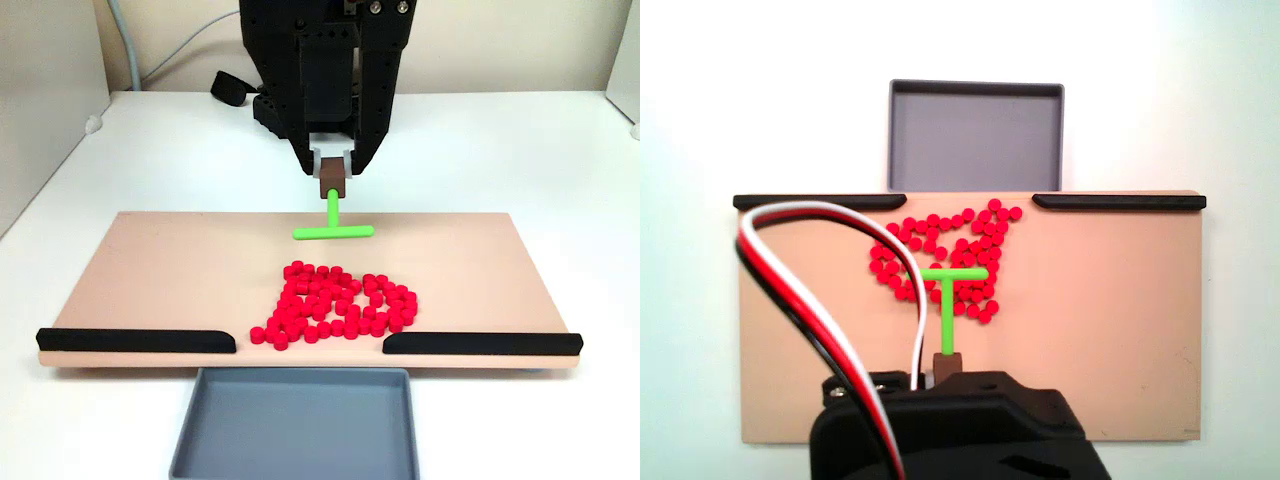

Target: Gather the right side granules

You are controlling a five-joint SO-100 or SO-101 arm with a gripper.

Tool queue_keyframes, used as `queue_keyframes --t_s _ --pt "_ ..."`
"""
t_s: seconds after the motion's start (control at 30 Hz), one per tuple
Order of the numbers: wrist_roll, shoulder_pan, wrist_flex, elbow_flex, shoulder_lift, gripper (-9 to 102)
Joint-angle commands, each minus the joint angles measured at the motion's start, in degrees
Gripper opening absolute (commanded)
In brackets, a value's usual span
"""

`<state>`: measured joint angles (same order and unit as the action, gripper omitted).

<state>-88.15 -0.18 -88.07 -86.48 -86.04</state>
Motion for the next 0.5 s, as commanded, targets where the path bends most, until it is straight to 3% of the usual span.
queue_keyframes --t_s 0.0,0.47 --pt "-0.5 1.0 0.1 1.3 -0.8 0" --pt "-2.4 1.8 0.2 1.5 -2.6 0"
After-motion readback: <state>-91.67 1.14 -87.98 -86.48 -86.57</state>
